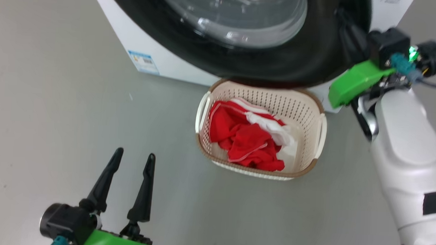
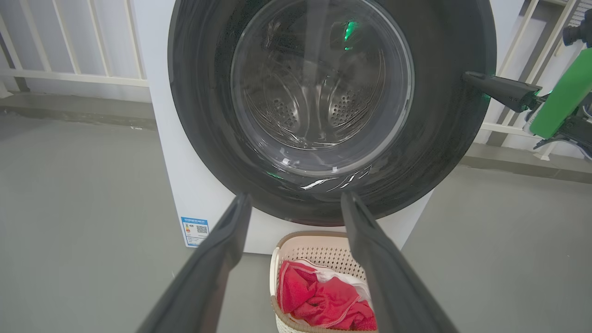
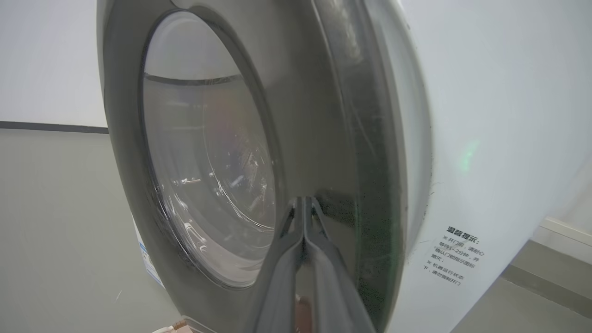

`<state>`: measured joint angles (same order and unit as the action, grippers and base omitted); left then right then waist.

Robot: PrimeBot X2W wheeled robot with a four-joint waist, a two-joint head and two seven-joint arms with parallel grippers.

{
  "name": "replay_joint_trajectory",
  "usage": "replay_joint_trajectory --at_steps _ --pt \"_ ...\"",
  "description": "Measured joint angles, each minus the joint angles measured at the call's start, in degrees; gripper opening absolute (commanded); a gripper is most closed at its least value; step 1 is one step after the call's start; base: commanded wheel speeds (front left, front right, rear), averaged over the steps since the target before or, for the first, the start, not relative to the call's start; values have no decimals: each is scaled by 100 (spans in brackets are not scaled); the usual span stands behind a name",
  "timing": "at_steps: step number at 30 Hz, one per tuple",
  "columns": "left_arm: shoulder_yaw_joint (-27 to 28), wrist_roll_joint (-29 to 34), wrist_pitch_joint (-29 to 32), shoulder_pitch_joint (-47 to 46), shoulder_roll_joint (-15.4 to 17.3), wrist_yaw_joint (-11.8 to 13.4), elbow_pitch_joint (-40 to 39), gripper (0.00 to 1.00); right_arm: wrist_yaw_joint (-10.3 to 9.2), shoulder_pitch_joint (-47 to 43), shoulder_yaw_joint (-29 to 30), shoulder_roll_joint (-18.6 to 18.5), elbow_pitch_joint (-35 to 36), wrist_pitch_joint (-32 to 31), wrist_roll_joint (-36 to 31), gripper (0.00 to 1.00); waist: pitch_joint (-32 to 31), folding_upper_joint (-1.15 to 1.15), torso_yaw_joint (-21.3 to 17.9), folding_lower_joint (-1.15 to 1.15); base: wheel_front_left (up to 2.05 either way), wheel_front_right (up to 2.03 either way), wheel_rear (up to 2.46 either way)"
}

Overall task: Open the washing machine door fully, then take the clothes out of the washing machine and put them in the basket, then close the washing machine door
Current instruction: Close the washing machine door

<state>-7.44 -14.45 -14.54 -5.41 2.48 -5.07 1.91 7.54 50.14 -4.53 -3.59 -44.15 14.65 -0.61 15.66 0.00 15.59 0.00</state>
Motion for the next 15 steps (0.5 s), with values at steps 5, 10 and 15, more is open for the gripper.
replay_joint_trajectory --at_steps 5,10,15 --pt "-102 -80 0 -200 -11 20 -22 100 0 486 125 -4 -65 0 -66 0 352 0 61 0 0 0 0" --pt "-209 -86 0 -366 -23 53 -21 100 0 881 304 -13 -123 0 -320 0 661 0 103 0 0 0 0" --pt "-259 -103 0 -461 -26 58 -19 100 13 1115 709 -5 -172 8 -579 0 873 0 141 0 0 0 0"
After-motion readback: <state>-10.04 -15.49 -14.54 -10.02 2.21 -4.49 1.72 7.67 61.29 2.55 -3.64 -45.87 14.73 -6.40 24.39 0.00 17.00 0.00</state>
